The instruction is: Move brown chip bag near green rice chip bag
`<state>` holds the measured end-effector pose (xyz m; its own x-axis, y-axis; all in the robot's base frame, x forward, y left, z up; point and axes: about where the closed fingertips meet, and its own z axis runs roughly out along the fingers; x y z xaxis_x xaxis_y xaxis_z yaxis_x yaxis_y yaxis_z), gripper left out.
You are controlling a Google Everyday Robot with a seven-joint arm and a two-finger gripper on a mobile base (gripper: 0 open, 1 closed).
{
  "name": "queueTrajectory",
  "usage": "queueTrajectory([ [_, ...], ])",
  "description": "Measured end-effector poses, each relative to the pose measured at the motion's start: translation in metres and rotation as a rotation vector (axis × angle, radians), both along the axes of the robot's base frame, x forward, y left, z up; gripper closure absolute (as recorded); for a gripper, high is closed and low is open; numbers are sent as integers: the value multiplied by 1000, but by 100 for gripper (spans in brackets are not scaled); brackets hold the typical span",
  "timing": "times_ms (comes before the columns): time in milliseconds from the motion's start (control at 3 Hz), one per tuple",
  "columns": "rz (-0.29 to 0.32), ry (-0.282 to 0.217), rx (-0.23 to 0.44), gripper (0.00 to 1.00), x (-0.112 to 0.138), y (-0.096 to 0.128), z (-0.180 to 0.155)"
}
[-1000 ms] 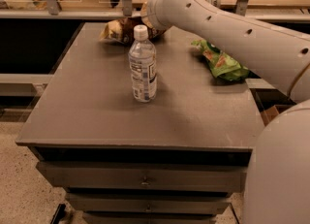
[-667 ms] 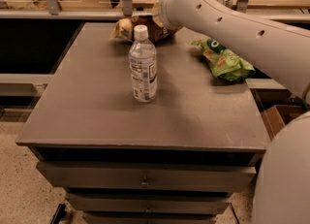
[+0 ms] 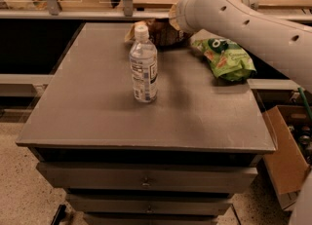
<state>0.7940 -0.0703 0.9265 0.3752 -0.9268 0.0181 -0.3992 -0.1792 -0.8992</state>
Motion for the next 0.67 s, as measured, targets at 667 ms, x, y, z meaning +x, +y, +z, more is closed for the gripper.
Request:
queueTrajectory([
  [667, -34, 4, -5, 100, -38, -47, 8],
])
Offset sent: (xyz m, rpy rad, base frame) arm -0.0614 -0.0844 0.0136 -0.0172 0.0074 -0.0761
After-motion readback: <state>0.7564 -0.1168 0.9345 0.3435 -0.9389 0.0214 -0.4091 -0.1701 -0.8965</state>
